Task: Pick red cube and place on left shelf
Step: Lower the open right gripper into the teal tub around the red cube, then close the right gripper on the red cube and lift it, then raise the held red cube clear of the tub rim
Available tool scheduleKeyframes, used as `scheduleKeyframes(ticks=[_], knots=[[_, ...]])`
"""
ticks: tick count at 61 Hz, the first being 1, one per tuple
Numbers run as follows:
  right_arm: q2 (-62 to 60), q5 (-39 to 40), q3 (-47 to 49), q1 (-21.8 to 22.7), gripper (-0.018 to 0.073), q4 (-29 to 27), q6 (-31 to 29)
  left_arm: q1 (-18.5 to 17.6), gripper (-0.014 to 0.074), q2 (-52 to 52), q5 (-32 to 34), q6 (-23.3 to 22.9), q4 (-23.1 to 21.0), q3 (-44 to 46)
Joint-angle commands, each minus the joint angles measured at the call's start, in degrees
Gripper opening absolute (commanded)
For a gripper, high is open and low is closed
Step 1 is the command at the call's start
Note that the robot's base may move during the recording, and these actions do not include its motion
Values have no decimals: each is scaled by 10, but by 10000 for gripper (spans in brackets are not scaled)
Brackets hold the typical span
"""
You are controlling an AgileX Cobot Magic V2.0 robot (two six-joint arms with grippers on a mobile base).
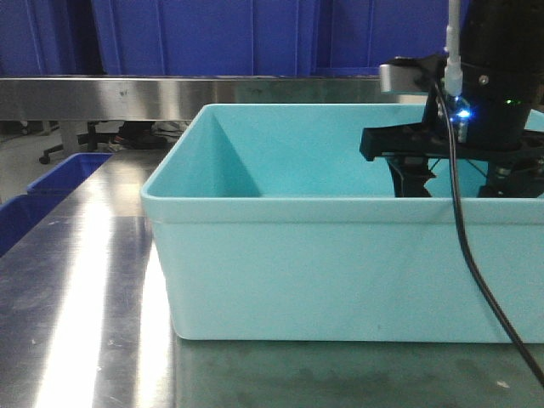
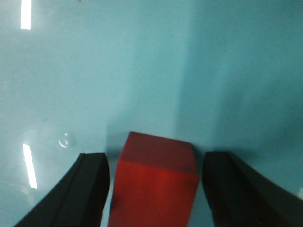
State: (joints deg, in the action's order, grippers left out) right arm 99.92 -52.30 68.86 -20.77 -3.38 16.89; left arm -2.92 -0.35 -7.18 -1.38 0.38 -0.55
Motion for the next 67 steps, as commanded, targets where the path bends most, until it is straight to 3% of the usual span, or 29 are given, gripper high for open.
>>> scheduleKeyframes(ticks=[1,6,16,21,36,51,67], knots=[[-14,17,19,3,529,6,1,-4,102,-8,49,0,-4,-13],[-13,17,19,3,496,6,1,-4,102,-8,49,0,-4,-13],[-15,1,25,3,318,6,1,-4,102,-8,49,0,-4,-13],[-21,-16,41,3,273,6,0,-4,102,-8,49,0,-4,-13],[-94,-8,75,3,267,22,-3,-4,102,-8,49,0,-4,-13],[-223,15,71,0,267,34,-54,-4,102,-8,49,0,-4,-13],[-406,52,-22,-3,267,34,-99,-4,102,-8,49,0,-4,-13]])
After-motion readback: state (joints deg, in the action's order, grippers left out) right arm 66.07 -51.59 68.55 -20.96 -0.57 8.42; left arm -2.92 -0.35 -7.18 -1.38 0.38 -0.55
